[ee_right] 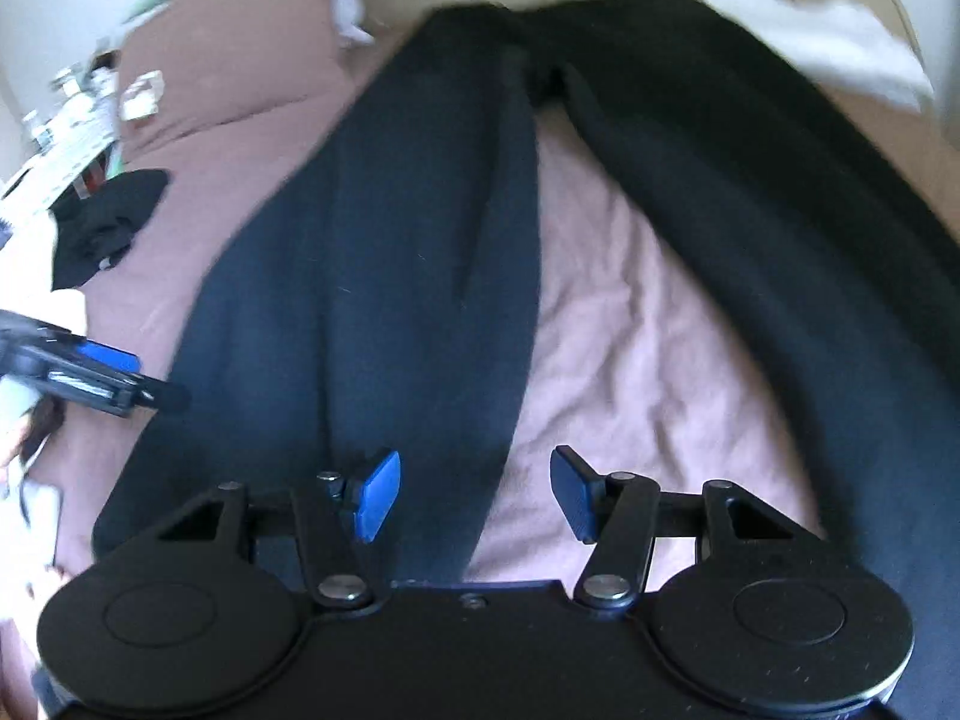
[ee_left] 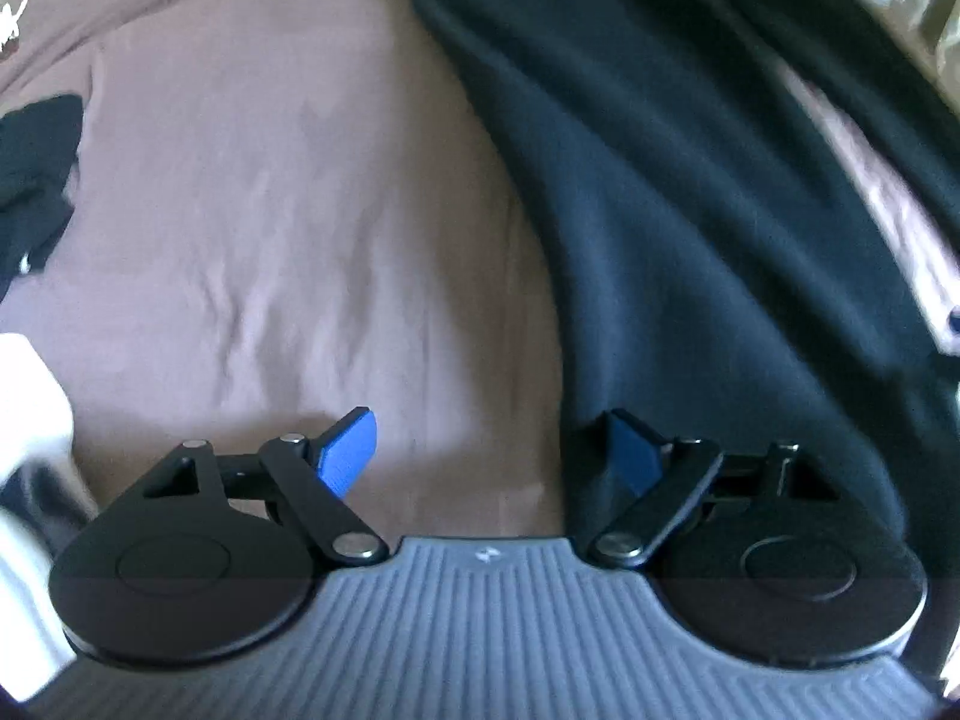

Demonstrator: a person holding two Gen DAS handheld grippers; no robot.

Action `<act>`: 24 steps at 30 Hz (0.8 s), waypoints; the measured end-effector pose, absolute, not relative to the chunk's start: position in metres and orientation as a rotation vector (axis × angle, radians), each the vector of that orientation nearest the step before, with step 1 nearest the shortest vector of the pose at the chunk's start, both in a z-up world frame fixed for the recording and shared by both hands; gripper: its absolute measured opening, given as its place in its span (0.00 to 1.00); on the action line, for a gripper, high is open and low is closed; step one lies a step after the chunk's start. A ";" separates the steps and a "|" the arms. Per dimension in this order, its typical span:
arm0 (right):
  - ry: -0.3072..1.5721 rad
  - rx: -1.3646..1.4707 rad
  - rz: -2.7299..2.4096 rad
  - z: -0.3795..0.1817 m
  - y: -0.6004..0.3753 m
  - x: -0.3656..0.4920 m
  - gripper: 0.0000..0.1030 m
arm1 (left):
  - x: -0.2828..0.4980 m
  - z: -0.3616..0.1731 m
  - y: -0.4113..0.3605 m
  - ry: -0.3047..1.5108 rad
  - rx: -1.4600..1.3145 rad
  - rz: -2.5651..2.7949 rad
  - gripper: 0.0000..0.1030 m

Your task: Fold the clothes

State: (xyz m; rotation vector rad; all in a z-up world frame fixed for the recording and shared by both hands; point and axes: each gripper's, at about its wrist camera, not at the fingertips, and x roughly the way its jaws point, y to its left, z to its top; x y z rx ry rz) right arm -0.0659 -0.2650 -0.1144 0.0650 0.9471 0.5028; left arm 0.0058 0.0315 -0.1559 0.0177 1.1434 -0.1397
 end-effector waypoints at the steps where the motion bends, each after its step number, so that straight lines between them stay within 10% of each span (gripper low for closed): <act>1: 0.972 0.088 0.512 -0.119 -0.265 -0.062 0.59 | 0.011 -0.157 0.036 1.129 -0.031 -0.162 0.82; 7: 1.119 0.231 0.569 -0.145 -0.265 -0.038 0.61 | 0.032 -0.175 0.025 1.156 -0.084 -0.297 0.72; 11: 1.172 0.311 0.581 -0.159 -0.264 -0.032 0.64 | 0.032 -0.182 0.015 1.121 -0.082 -0.303 0.89; 13: 1.149 0.350 0.562 -0.158 -0.263 -0.040 0.66 | 0.025 -0.179 0.011 1.085 -0.042 -0.286 0.54; 14: 1.130 0.365 0.545 -0.157 -0.263 -0.043 0.60 | 0.019 -0.172 0.006 1.069 0.001 -0.289 0.10; 15: 1.107 0.374 0.531 -0.155 -0.260 -0.045 0.37 | 0.013 -0.161 0.003 1.043 0.037 -0.296 0.04; 17: 1.029 0.341 0.536 -0.146 -0.244 -0.050 0.10 | -0.008 -0.129 0.000 0.917 0.122 -0.273 0.04; 24: 0.988 0.155 0.446 -0.138 -0.203 -0.075 0.11 | -0.026 -0.123 0.036 1.004 0.173 -0.028 0.05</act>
